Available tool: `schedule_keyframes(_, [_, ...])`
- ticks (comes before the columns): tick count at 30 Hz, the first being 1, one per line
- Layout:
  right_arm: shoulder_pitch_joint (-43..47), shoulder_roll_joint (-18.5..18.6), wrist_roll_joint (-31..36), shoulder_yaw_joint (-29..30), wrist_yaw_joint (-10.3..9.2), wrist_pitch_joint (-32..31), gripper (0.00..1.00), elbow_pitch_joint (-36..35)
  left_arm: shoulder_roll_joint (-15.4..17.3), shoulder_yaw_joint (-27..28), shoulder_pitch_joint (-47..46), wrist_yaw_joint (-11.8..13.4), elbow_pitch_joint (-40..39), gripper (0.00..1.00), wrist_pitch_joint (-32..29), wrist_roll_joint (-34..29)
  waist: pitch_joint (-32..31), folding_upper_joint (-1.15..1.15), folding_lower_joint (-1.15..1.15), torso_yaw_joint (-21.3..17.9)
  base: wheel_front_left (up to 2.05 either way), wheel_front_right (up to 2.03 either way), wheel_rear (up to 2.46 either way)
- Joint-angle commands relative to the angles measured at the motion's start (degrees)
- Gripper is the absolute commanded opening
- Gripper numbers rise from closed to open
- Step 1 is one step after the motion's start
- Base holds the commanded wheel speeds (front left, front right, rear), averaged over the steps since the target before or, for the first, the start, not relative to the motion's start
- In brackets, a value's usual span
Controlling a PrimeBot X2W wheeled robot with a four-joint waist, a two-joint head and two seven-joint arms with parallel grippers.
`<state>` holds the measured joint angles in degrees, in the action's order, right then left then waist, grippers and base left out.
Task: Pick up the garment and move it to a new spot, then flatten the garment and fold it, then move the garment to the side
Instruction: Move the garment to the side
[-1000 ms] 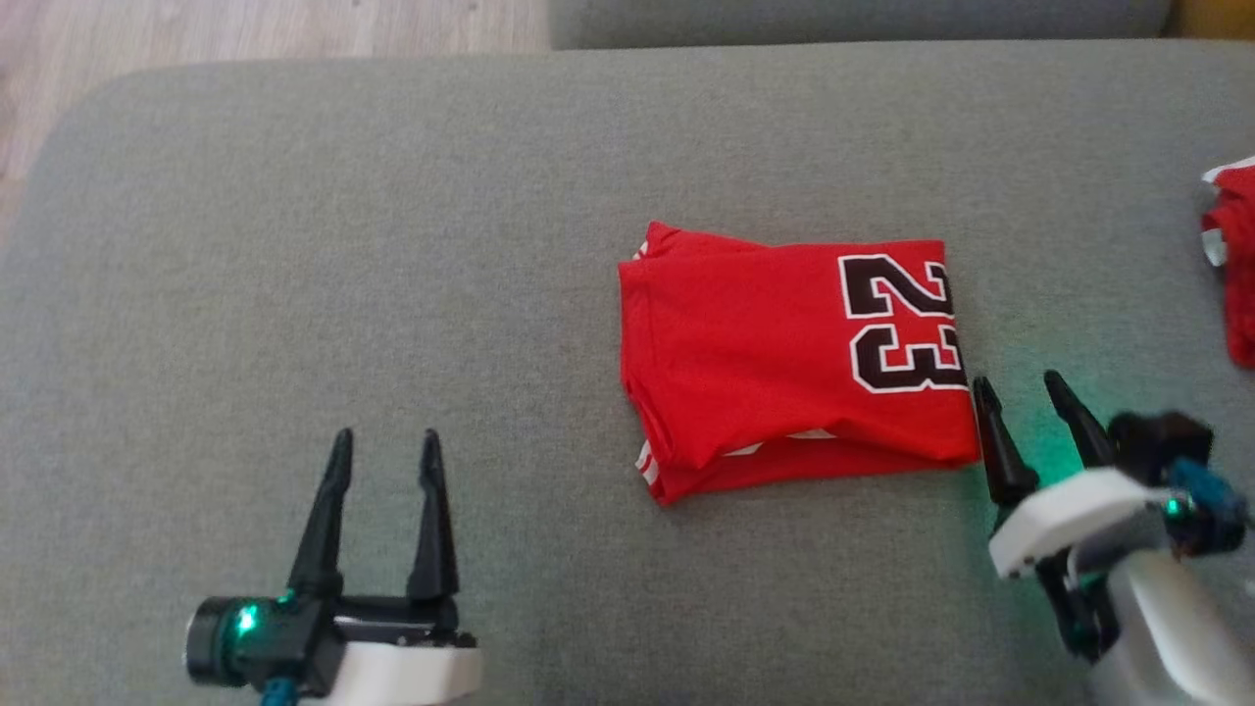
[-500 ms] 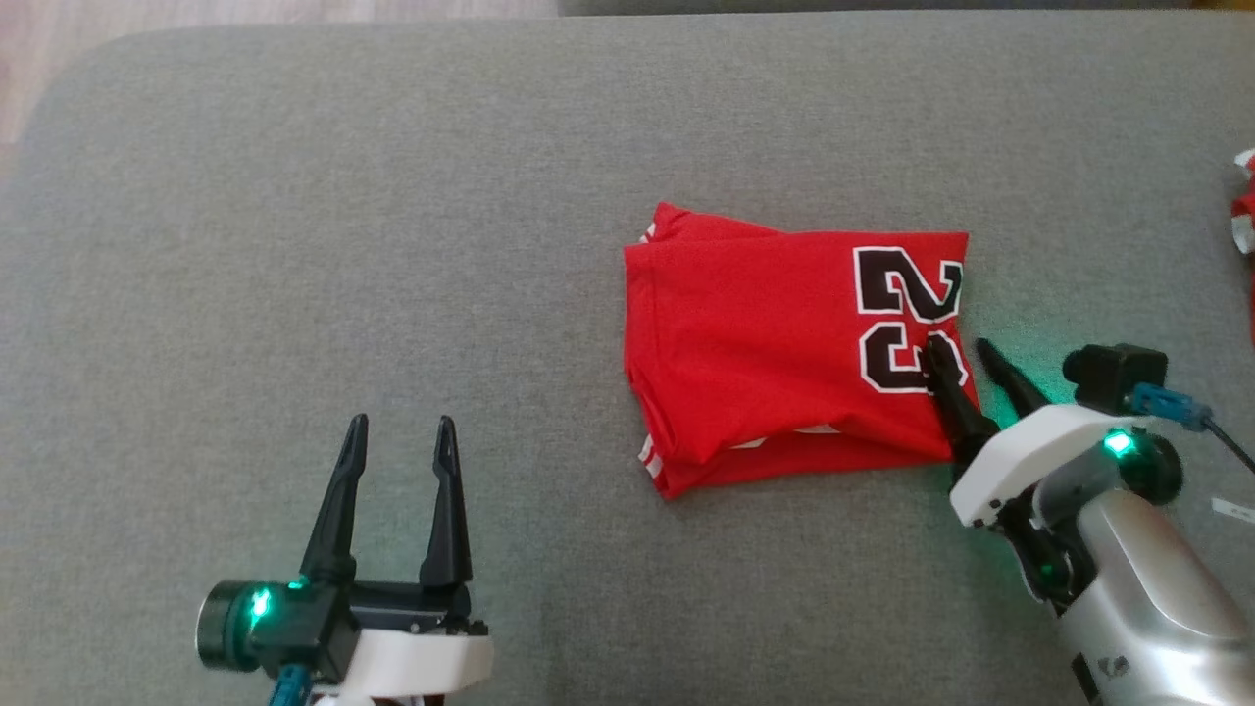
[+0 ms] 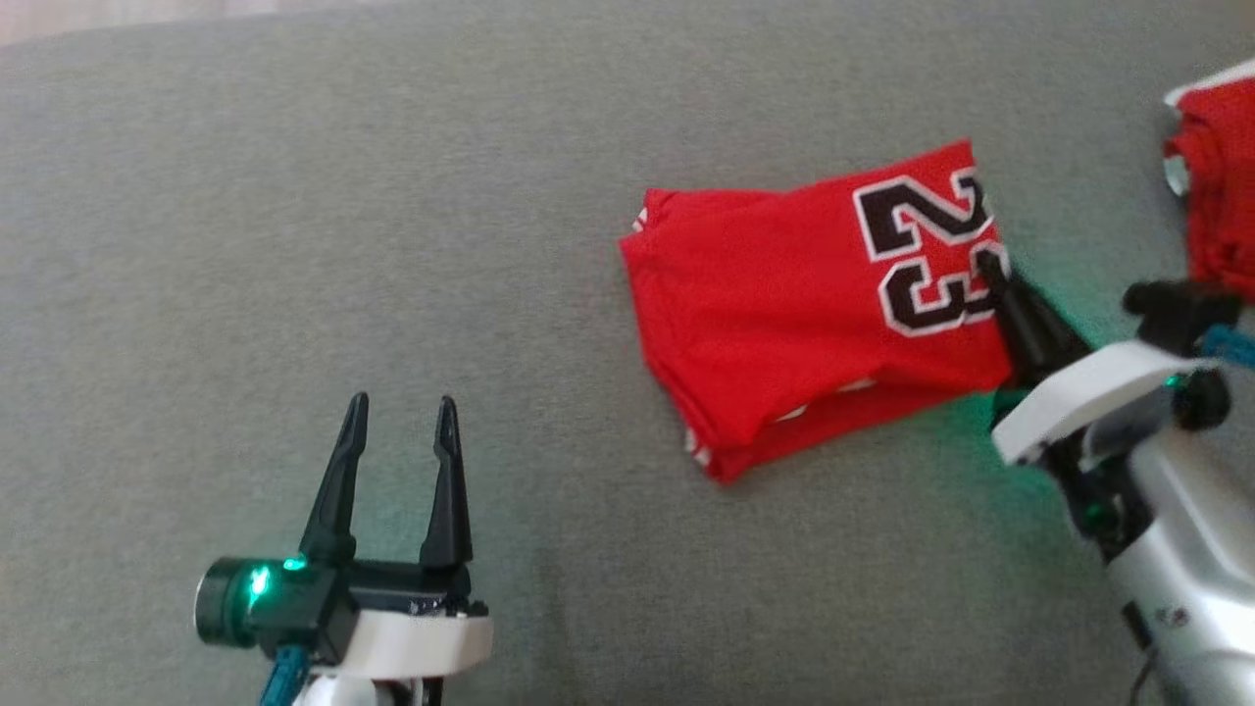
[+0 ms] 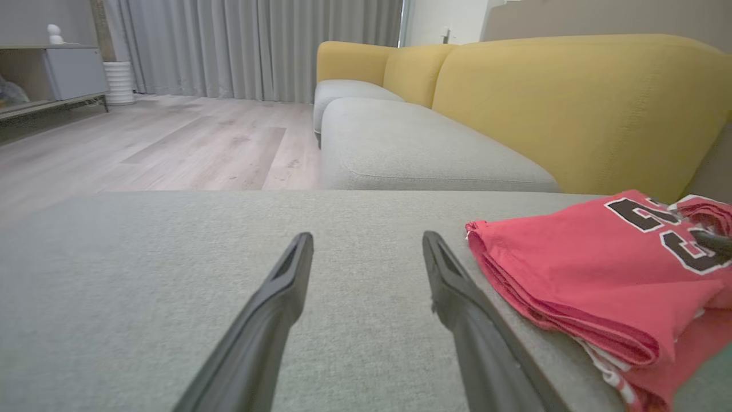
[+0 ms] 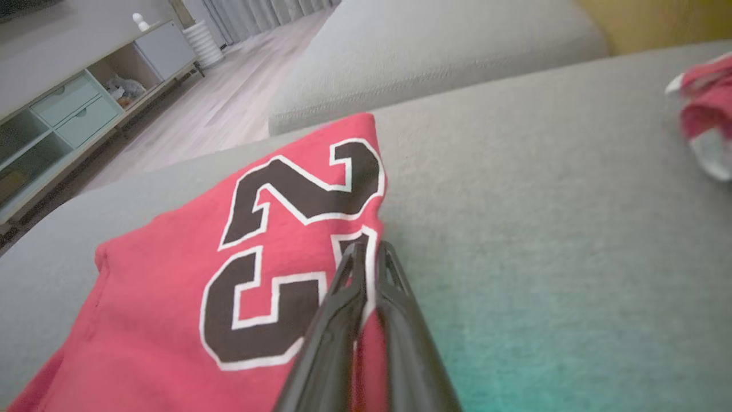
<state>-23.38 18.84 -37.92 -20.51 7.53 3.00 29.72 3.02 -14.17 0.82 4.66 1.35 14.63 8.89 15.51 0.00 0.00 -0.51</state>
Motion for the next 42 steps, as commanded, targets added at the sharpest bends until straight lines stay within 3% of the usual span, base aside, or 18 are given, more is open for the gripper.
schedule_keyframes(1, [-2.0, 2.2, -0.2, -0.3, -0.04, 1.0, 0.0, -2.5, -0.1, 1.9, -2.4, -0.2, -2.0, 1.0, 0.4, -0.7, 1.2, 0.0, 0.0, -1.8, 0.0, 0.0, 0.0])
schedule_keyframes(9, [-5.4, 9.8, 1.8, 4.7, -0.04, 0.5, 0.0, -5.3, -0.1, 2.2, -4.7, -1.0, -2.2, 1.0, 0.4, -1.7, 4.2, 0.0, 0.0, -4.2, 0.0, 0.0, 0.0])
schedule_keyframes(18, [-5.6, 18.9, 5.1, 16.7, -0.04, -4.5, 0.0, -10.9, -0.1, 2.3, -6.4, -1.8, -2.3, 1.0, 0.4, -2.0, 8.3, 0.0, 0.0, -4.7, 0.0, 0.0, 0.0])
schedule_keyframes(27, [-2.7, 21.8, 10.0, 32.3, -0.04, -13.0, 0.0, -15.0, -0.1, 1.4, -9.0, -3.3, -2.0, 1.0, 0.4, -3.2, 11.7, 0.0, 0.0, -4.3, 0.0, 0.0, 0.0])
schedule_keyframes(28, [-2.3, 21.7, 11.4, 33.4, -0.04, -13.8, 0.6, -15.5, -0.1, 1.3, -9.2, -3.3, -1.9, 1.0, 0.4, -3.2, 11.8, 0.0, 0.0, -4.2, 0.0, 0.0, 0.0])
schedule_keyframes(29, [-2.2, 21.1, 12.6, 34.8, -0.04, -14.0, 1.0, -15.9, -0.1, 1.2, -9.4, -3.4, -1.7, 1.0, 0.4, -3.2, 11.8, 0.0, 0.0, -4.1, 0.0, 0.0, 0.0])
schedule_keyframes(35, [0.1, 13.6, 17.8, 34.1, -0.04, -14.8, 1.0, -19.4, -0.1, 1.2, -9.5, -3.6, -0.7, 1.0, 0.4, -2.6, 8.5, 0.0, 0.0, -3.7, 0.0, 0.0, 0.0])
schedule_keyframes(42, [5.7, 3.2, 18.5, 25.2, -0.04, -11.2, 1.0, -19.0, -0.1, 1.7, -6.9, -2.1, 0.0, 1.0, 0.4, -1.7, 1.4, 0.0, 0.0, -1.9, 0.0, 0.0, 0.0])
